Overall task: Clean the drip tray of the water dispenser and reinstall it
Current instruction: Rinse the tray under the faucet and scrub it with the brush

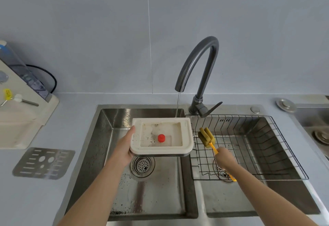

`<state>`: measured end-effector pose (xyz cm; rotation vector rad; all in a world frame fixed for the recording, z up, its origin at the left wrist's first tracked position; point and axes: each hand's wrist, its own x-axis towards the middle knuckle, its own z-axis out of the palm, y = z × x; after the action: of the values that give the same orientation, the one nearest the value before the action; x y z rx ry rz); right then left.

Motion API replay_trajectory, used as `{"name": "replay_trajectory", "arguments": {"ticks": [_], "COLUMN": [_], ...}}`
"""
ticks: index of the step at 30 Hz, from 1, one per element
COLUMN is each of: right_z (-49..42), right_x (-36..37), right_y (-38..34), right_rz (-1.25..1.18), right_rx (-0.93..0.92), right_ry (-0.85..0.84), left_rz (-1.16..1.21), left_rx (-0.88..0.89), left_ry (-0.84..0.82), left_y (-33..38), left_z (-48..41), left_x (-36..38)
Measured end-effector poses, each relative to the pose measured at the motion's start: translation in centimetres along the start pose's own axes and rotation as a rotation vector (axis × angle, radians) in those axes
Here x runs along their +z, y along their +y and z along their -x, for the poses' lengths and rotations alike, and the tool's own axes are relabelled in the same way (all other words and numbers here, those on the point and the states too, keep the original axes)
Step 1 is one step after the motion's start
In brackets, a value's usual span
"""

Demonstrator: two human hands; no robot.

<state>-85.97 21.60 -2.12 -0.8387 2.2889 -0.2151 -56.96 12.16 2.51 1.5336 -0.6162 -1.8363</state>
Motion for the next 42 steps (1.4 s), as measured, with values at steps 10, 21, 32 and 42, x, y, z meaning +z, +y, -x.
{"name": "replay_trajectory", "arguments": {"ticks": [10, 21, 32, 42], "right_z": [8.8, 11.6, 10.7, 9.6], "right_x": [-6.7, -8.1, -7.5, -7.4], "right_y": [0.1, -2.4, -5.5, -6.9], "right_rz": [-0.253, 0.223, 0.294, 0.202], "right_rx": [-0.340, -0.551, -0.594, -0.584], "right_ry": [0.213, 0.280, 0.290, 0.201], "left_rz": [0.011, -0.003, -0.027, -0.074], "left_rx": [-0.009, -0.003, 0.032, 0.047], "left_ry": [-0.052, -0.168, -0.309, -0.370], "left_y": [-0.5, -0.6, 0.3, 0.6], "left_z": [-0.8, -0.6, -0.9, -1.5], "left_x": [1.5, 5.4, 8.2, 10.3]}}
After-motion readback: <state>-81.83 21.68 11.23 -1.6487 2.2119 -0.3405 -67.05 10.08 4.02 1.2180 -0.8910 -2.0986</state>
